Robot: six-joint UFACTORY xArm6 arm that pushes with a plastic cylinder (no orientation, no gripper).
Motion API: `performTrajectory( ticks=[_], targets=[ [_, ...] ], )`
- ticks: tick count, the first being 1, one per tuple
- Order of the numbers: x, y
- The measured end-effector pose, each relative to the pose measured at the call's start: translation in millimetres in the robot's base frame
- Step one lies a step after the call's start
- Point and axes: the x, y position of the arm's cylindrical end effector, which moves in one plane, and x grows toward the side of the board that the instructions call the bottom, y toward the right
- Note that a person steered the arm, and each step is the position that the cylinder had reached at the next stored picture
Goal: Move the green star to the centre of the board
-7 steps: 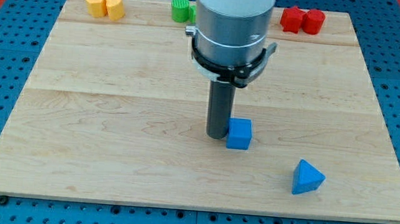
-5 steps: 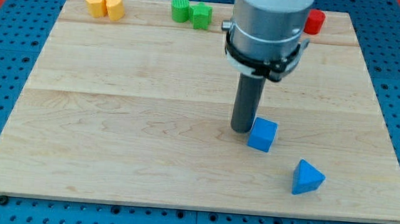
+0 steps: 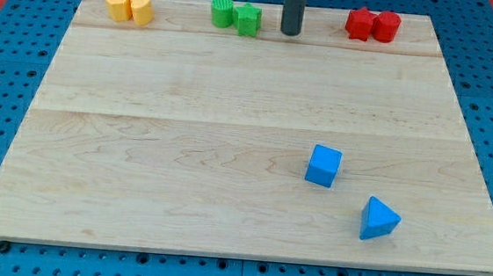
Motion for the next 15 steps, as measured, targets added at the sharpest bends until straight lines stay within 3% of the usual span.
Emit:
performTrajectory(
  ticks=[2, 4, 6, 7, 10, 11, 13, 14, 15],
  targets=[
    [-43.2, -26.2],
    [-41.9, -94.5],
    [-23.3, -29.7],
    [0.0, -71.4],
    [0.7, -78.9],
    [31.9, -127.2],
    [44.3, -93.6],
    [105.8, -91.4],
    [129.9, -94.4]
  ],
)
